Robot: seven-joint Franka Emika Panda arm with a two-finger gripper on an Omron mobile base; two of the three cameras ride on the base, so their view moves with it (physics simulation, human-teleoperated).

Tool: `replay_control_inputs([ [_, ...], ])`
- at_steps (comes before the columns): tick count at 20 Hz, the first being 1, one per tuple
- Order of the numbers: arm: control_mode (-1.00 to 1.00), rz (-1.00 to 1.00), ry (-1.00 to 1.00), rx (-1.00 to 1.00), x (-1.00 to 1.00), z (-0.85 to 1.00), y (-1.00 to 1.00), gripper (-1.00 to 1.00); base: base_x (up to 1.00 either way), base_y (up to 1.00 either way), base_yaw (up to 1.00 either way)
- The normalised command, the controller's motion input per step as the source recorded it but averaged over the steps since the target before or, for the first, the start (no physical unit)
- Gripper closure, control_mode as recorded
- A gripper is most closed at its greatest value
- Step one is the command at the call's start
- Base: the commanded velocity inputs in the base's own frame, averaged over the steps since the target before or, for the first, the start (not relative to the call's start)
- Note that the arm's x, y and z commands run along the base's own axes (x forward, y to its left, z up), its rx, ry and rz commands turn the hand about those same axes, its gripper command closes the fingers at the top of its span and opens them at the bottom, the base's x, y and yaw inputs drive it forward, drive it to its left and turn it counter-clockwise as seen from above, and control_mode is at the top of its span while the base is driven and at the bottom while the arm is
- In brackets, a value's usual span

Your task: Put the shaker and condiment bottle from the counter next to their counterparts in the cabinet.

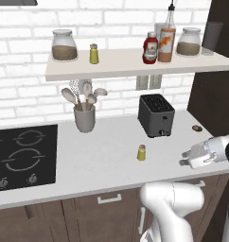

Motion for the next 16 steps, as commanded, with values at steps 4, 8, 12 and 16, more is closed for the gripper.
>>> replay_control_inputs([
  [4,-1.0,0.14,0.0,-0.01,0.0,-0.27,0.09,-1.0,0.0,0.0,0.0],
  [8,-1.0,0.09,-0.02,0.0,0.0,-0.04,0.0,-1.0,0.0,0.0,0.0],
  [12,-1.0,0.08,-0.02,0.0,0.11,-0.12,0.0,-1.0,0.0,0.0,0.0],
  [16,-1.0,0.1,0.0,0.0,0.31,-0.22,0.0,-1.0,0.0,0.0,0.0],
])
